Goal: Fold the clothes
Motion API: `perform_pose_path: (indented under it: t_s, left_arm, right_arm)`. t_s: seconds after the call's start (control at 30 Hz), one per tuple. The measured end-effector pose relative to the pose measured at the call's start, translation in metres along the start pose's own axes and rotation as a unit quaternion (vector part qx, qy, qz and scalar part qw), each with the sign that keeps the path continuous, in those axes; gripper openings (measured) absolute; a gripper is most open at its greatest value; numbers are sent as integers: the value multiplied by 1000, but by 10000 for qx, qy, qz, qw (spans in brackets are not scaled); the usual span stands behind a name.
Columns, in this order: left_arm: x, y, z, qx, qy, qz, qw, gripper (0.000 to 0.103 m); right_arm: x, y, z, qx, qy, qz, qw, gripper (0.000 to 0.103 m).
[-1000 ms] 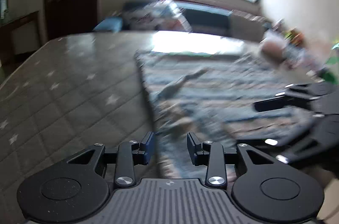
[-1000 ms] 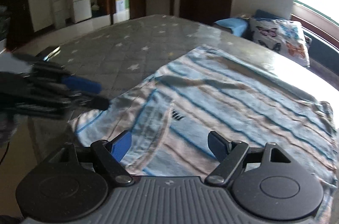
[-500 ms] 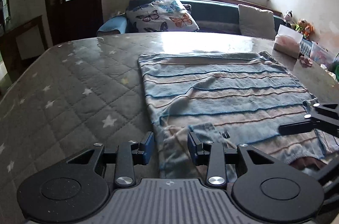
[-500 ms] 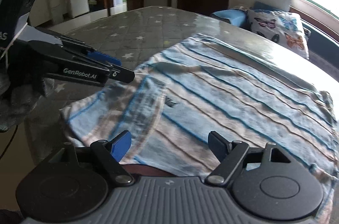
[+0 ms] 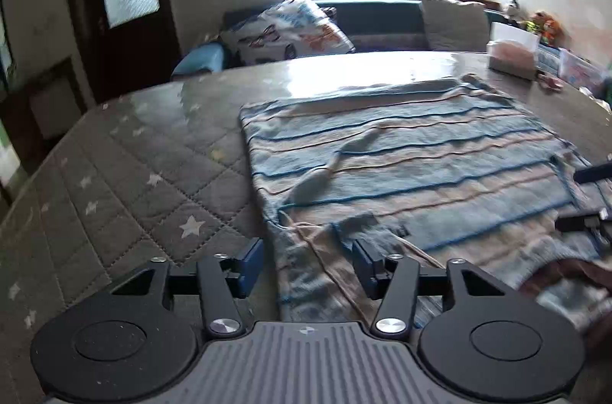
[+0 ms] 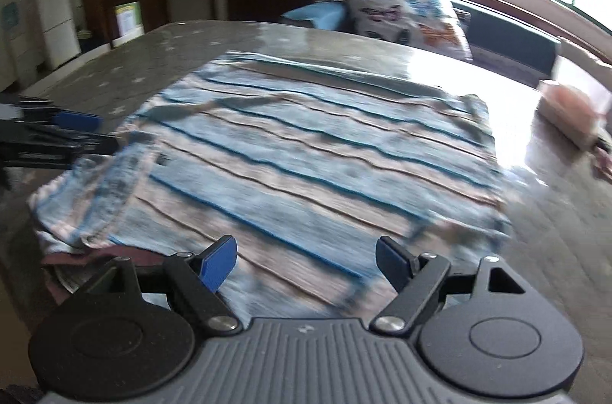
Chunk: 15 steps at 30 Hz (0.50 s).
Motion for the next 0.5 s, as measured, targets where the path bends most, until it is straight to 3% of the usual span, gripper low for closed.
perform_pose_path:
  t_s: [0.27,0.5]
  left_arm:
    - [20,-34,-26,26,-72,589,9982,68]
    - [36,-51,-35,-79,-47,961,9953,77]
  right_arm:
    - [26,-43,-22,581,14,237,9980,84]
    - [48,-46,-41,661,-18,38,9978,91]
Point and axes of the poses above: each gripper's, at about its wrist camera, not at the fingertips, and z roughly the way its jaws point, y to its left, x to its underside, the point moved 3 cm from there along z, roughly the way its jaws point, and after that the axes turned 14 degrees about z, right-handed, at the moved point
